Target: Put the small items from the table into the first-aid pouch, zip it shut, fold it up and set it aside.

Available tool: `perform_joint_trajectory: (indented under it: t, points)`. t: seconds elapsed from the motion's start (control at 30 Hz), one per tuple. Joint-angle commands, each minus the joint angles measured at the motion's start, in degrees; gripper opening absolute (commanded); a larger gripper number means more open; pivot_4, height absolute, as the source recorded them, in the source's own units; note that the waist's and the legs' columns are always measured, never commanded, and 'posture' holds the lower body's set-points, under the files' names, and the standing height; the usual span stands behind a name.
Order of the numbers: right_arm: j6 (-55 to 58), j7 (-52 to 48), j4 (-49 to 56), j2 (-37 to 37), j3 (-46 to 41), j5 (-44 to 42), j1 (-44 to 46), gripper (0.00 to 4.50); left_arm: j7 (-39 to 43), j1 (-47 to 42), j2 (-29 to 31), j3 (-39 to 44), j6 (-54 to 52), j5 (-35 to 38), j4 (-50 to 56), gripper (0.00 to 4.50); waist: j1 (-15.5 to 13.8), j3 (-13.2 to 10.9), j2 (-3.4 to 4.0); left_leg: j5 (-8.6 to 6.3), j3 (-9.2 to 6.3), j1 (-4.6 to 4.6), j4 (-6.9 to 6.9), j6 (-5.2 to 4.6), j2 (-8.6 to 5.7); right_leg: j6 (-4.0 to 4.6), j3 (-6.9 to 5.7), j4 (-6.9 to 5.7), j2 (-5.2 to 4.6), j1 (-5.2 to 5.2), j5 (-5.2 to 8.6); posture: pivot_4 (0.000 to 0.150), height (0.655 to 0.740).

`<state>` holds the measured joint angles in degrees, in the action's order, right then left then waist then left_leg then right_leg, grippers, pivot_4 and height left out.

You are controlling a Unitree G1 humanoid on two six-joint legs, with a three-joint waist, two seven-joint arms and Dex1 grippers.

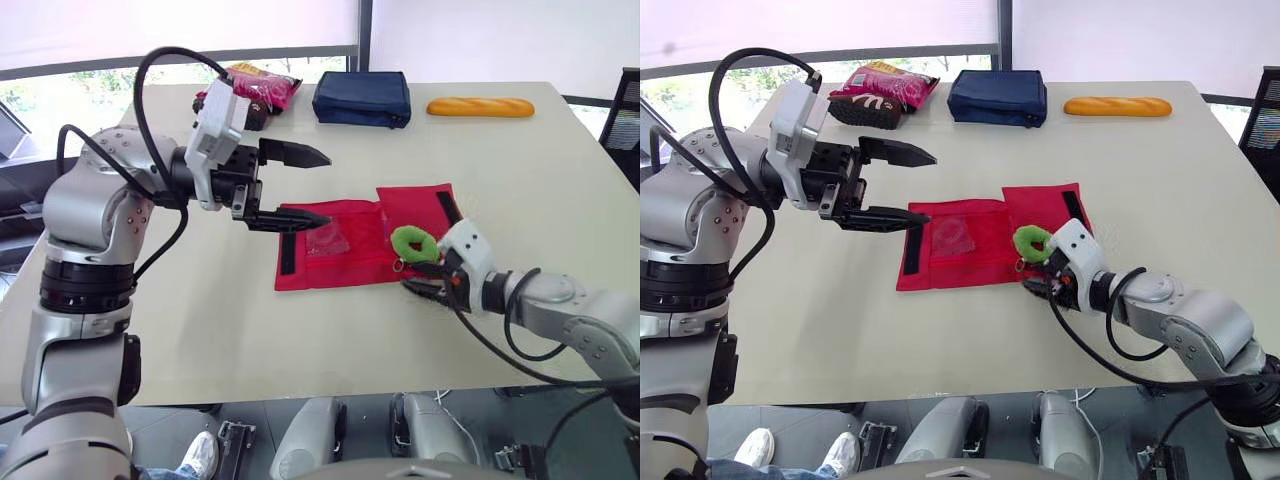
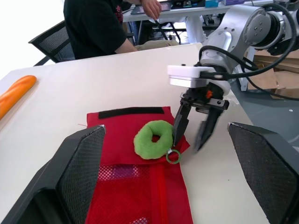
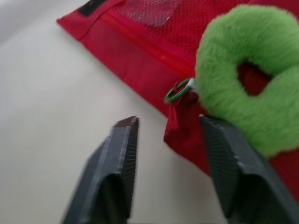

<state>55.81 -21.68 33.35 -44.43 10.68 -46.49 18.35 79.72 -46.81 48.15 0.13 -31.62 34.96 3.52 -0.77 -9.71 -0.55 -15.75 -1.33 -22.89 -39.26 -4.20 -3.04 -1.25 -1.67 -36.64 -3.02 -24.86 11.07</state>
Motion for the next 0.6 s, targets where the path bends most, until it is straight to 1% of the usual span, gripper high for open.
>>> perform_joint_trajectory:
  t: [0.03, 0.07, 0.17, 0.23, 0.33, 0.43, 0.47, 0.53, 0.57, 0.6]
  points:
    - [-1.7, -3.0, 3.1, 0.1, -3.3, -0.4, -0.5, 4.22, 0.0, 0.1, 0.7, 1.8, 1.3, -0.1, 0.7, 4.5, 0.0, 0.0, 0.0, 0.0, -0.01, 0.0, 0.0, 0.0, 0.01, 0.0, 0.0, 0.0, 0.0, 0.0, 0.0, 0.15, 0.7395]
    - [-1.5, -4.6, 4.0, 0.0, -4.8, -2.4, -1.1, 4.45, 0.0, 0.1, 0.7, 1.7, 1.3, -0.1, 0.7, 4.5, 0.0, 0.0, 0.0, 0.0, 0.0, 0.01, 0.0, 0.0, 0.02, 0.0, 0.0, -0.01, 0.0, 0.0, 0.0, 0.15, 0.7395]
    - [-2.2, -8.7, 5.2, -0.8, -10.3, -6.9, -2.2, 4.45, 0.3, 0.2, 0.7, 1.7, 1.4, 0.1, 0.7, 4.5, 0.0, 0.0, -0.01, 0.0, -0.02, 0.0, 0.0, 0.0, 0.02, 0.0, -0.01, 0.0, 0.0, 0.0, 0.0, 0.15, 0.7395]
    - [-3.3, -10.4, 4.7, -1.1, -13.8, -7.7, -2.9, 4.45, 0.7, 0.4, 0.8, 1.7, 1.4, 0.4, 0.8, 4.5, 0.0, 0.0, -0.02, 0.0, -0.01, 0.0, 0.0, 0.0, 0.02, 0.0, -0.01, 0.0, -0.01, 0.01, 0.0, 0.15, 0.7395]
    - [-5.5, -11.8, 2.0, -1.0, -17.0, -6.1, -3.5, 4.45, 1.2, 0.8, 0.9, 1.6, 1.4, 0.5, 1.0, 4.5, 0.0, 0.0, -0.02, 0.0, -0.03, 0.01, 0.0, 0.0, 0.02, 0.0, -0.03, 0.0, -0.01, 0.01, 0.0, 0.15, 0.7395]
    - [-10.2, -10.8, -3.1, 1.0, -17.8, -0.8, -2.5, 4.45, 1.4, 1.0, 0.9, 1.7, 1.6, 0.4, 0.9, 4.5, 0.0, 0.0, -0.03, 0.0, 0.0, 0.01, 0.0, 0.0, 0.02, 0.0, -0.02, 0.0, -0.01, 0.01, -0.01, 0.15, 0.7395]
    - [-12.5, -9.7, -5.2, 1.4, -16.5, 3.0, -1.6, 4.22, 1.5, 1.0, 0.9, 1.7, 1.7, 0.4, 0.8, 4.5, 0.0, 0.0, -0.03, 0.0, 0.0, 0.01, 0.0, 0.0, 0.02, 0.0, -0.02, 0.0, -0.01, 0.01, -0.01, 0.15, 0.7395]
    - [-18.7, -10.1, -9.1, 0.7, -11.8, 12.5, -0.6, 3.6, 1.7, 1.0, 0.9, 1.7, 1.7, 0.5, 0.8, 4.5, 0.0, 0.0, -0.03, 0.01, 0.02, 0.01, 0.0, 0.01, 0.02, 0.0, -0.02, -0.02, -0.01, 0.0, -0.01, 0.15, 0.7395]
    - [-22.1, -10.8, -11.0, 0.1, -9.0, 17.4, -0.1, 3.02, 2.0, 1.1, 1.0, 1.7, 1.6, 0.6, 1.0, 4.5, 0.0, 0.0, -0.03, 0.01, 0.03, 0.02, 0.0, 0.01, 0.02, 0.0, -0.01, -0.02, -0.01, -0.01, -0.01, 0.15, 0.7395]
    - [-24.9, -11.4, -12.5, 0.2, -7.1, 20.7, 0.3, 2.59, 2.2, 1.1, 1.1, 1.8, 1.5, 0.8, 1.1, 4.5, 0.0, 0.0, -0.03, 0.01, 0.02, 0.02, 0.01, 0.01, 0.02, 0.01, -0.01, -0.03, 0.0, -0.01, 0.0, 0.15, 0.7395]
